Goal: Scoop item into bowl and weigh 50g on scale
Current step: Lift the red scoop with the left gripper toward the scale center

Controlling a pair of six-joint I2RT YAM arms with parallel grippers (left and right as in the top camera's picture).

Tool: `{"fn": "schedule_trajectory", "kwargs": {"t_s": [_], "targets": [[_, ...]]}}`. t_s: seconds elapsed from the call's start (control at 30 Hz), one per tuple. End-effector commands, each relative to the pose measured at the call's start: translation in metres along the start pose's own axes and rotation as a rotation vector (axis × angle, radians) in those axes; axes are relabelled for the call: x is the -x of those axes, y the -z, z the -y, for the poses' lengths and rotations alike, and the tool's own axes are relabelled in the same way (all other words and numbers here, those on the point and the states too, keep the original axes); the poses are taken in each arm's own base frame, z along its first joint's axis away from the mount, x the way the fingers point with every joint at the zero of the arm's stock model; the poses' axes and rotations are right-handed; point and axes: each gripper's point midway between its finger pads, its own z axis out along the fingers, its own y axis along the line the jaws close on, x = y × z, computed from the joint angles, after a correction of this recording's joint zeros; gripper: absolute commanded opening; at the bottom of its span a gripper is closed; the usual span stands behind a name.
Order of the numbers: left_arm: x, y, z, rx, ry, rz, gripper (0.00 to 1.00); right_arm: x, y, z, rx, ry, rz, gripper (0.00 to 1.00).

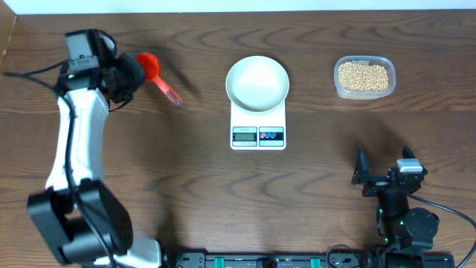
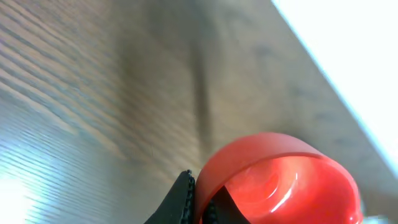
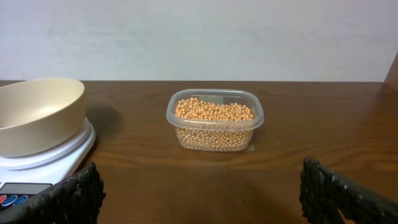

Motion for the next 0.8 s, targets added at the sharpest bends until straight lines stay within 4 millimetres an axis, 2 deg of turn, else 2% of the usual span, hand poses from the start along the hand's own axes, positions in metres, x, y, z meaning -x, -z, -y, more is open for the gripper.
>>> {"fn": "schedule_trajectory", "kwargs": {"t_s": [0.0,0.1,0.33,0.5,0.57,0.63,0.67,0.7,0.77], "targets": [[-0.008,0.014,0.031,-0.089,0.265,-0.028,0.07,0.000,0.000,0.001,-0.003,0.005,0.002,0.99],[-0.024,0.010,0.043,-0.088,0.335,-0.071,0.07,0.000,0.000,0.001,-0.003,0.004,0.002,0.99],[-0.069,0.001,0.085,-0.110,0.333,-0.163,0.07,0.000,0.000,0.001,-0.003,0.004,0.002,0.99],[-0.090,-0.001,0.103,-0.116,0.353,-0.206,0.07,0.002,0.000,-0.003,0.016,0.015,0.010,0.99],[-0.099,-0.002,0.110,-0.119,0.349,-0.222,0.07,0.003,0.001,-0.012,0.068,-0.005,0.015,0.99],[-0.107,-0.002,0.117,-0.124,0.329,-0.234,0.07,0.013,0.002,-0.024,0.142,-0.015,0.054,0.99],[-0.111,-0.002,0.119,-0.126,0.320,-0.240,0.07,0.021,0.005,-0.036,0.211,-0.004,0.084,0.99],[-0.116,-0.002,0.122,-0.128,0.311,-0.248,0.07,0.035,0.012,-0.056,0.330,0.022,0.144,0.99],[-0.119,-0.002,0.125,-0.130,0.305,-0.253,0.07,0.050,0.020,-0.069,0.408,0.028,0.204,0.99]]}}
